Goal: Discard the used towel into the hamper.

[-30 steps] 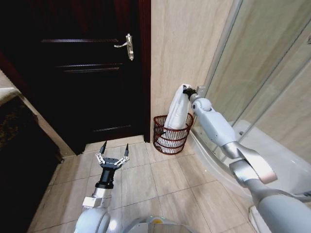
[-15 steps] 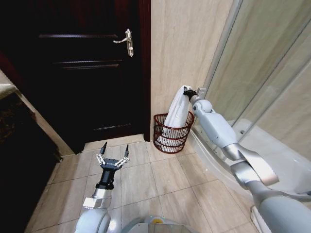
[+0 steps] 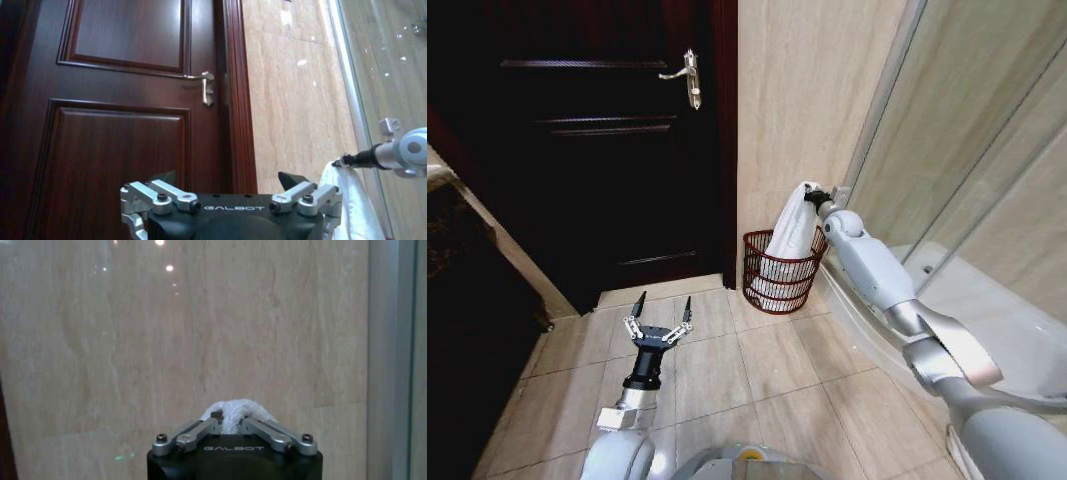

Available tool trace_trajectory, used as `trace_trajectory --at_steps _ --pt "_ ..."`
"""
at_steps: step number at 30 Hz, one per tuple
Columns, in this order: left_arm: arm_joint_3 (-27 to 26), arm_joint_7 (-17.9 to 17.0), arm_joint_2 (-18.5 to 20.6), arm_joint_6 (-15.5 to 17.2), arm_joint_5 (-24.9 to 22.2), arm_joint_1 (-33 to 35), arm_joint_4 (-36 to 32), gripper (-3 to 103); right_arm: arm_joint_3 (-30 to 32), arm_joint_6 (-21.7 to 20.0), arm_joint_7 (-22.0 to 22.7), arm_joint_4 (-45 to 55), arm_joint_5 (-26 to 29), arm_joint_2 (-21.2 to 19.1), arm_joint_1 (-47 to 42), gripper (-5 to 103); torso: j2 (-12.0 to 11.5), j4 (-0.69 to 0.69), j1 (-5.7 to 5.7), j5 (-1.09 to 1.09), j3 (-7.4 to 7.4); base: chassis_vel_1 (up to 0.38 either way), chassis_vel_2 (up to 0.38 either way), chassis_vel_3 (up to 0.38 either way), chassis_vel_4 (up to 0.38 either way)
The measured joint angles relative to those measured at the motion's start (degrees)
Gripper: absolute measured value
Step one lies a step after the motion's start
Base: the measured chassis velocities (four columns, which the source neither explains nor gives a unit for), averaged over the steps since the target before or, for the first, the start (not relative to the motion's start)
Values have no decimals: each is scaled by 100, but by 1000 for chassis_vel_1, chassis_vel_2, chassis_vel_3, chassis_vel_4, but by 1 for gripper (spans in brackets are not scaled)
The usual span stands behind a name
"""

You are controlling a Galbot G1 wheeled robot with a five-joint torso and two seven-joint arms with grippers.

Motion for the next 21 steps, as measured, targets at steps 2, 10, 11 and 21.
trace_trajectory --at_steps 2,10,11,21 --pt "-3 -2 1 0 -2 0 0 100 0 -29 8 36 0 -7 -34 2 0 0 0 0 1 0 0 0 0" --pt "6 -2 -1 -1 6 18 -53 100 18 -165 21 69 17 -55 -150 2 21 0 4 0 16 0 0 0 0" --pt "3 -2 -1 -1 6 20 -65 100 22 -177 12 52 17 -62 -166 2 23 0 6 0 18 0 0 0 0" --pt "-21 -5 -3 0 9 50 -125 100 102 -368 5 137 312 -46 -402 2 40 -1 11 0 30 0 0 0 0"
